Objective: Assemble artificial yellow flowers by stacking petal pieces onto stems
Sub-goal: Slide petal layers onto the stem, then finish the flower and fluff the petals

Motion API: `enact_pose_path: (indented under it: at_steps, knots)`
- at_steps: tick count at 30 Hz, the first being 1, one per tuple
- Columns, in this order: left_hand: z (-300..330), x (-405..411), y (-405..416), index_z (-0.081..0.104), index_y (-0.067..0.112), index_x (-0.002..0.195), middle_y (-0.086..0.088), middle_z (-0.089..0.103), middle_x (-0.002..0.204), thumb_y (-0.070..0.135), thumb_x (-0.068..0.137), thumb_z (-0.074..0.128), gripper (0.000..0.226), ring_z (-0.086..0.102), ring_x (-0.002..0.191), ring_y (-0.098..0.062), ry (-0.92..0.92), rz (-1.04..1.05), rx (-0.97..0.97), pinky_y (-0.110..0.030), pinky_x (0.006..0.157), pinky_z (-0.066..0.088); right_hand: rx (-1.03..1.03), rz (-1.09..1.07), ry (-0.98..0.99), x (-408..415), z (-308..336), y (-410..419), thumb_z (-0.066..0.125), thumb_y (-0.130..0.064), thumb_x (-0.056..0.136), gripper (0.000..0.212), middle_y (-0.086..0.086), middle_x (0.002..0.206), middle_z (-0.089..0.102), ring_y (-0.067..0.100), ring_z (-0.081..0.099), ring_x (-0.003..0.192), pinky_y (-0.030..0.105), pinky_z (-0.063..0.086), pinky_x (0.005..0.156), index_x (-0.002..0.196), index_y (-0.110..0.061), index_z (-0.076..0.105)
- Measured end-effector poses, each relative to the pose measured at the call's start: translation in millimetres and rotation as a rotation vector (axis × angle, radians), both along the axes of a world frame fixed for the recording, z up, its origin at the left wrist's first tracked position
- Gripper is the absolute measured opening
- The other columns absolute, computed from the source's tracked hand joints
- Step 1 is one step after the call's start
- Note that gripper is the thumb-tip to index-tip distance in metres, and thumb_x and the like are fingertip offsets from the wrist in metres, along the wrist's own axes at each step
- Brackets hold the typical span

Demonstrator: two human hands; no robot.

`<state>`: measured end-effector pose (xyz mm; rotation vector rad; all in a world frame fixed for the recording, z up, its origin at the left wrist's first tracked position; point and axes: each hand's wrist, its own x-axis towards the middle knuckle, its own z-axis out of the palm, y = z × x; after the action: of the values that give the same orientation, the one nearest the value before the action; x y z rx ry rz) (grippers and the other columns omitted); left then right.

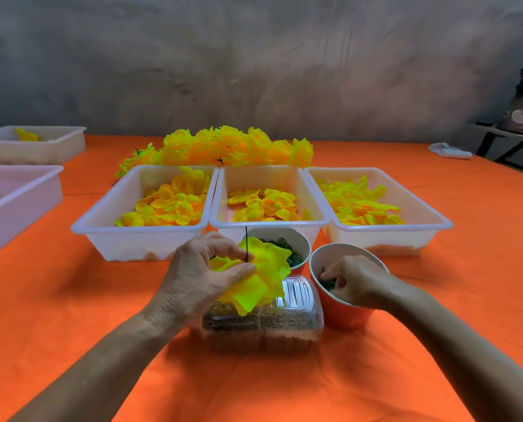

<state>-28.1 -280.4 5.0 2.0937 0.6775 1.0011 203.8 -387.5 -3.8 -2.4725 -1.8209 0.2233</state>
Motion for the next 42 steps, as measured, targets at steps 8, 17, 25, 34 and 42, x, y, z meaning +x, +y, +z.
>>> enact_pose_path:
  at_steps: [8, 17, 25, 34, 42]
  knots:
    - [-1, 0, 1, 0.073, 0.03, 0.073, 0.008, 0.068, 0.081, 0.015, 0.068, 0.082, 0.018, 0.062, 0.082, -0.002, -0.024, -0.002, 0.014, -0.009, 0.077, 0.043, 0.009, -0.082, 0.063, 4, -1, 5, 0.056, -0.006, 0.072, 0.039, -0.001, 0.049, 0.041, 0.02, 0.041, 0.059, 0.021, 0.033, 0.051, 0.038, -0.021, 0.045]
    - [-3, 0, 2, 0.073, 0.028, 0.074, 0.008, 0.068, 0.081, 0.017, 0.067, 0.082, 0.016, 0.063, 0.083, -0.003, -0.035, -0.005, 0.014, -0.013, 0.08, 0.047, 0.064, -0.21, 0.282, 13, -1, 10, 0.068, -0.004, 0.075, 0.024, 0.006, 0.063, 0.071, 0.011, 0.064, 0.053, 0.02, 0.049, 0.059, 0.067, -0.026, 0.063]
    - [-2, -1, 2, 0.073, 0.029, 0.075, 0.008, 0.068, 0.083, 0.018, 0.068, 0.082, 0.016, 0.063, 0.084, -0.005, -0.02, -0.004, 0.014, -0.017, 0.081, 0.048, 0.031, -0.035, 0.062, 1, -4, 19, 0.062, -0.014, 0.074, 0.034, -0.001, 0.049, 0.041, 0.01, 0.038, 0.046, 0.025, 0.03, 0.048, 0.044, -0.022, 0.049]
    - [-3, 0, 4, 0.072, 0.031, 0.075, 0.008, 0.068, 0.082, 0.018, 0.067, 0.082, 0.018, 0.063, 0.085, -0.007, -0.029, 0.001, 0.014, -0.018, 0.08, 0.048, 0.192, -0.258, 0.424, 17, 2, 9, 0.064, 0.004, 0.074, 0.024, 0.002, 0.051, 0.066, 0.004, 0.057, 0.039, 0.013, 0.04, 0.041, 0.076, -0.019, 0.069]
    - [1, -1, 0, 0.072, 0.03, 0.074, 0.006, 0.069, 0.083, 0.017, 0.069, 0.081, 0.017, 0.063, 0.084, -0.005, -0.019, -0.01, 0.007, -0.026, 0.083, 0.049, 0.384, -0.295, 0.934, 26, 18, -11, 0.061, 0.009, 0.084, 0.013, 0.008, 0.063, 0.069, 0.013, 0.069, 0.056, 0.018, 0.048, 0.044, 0.084, -0.004, 0.064]
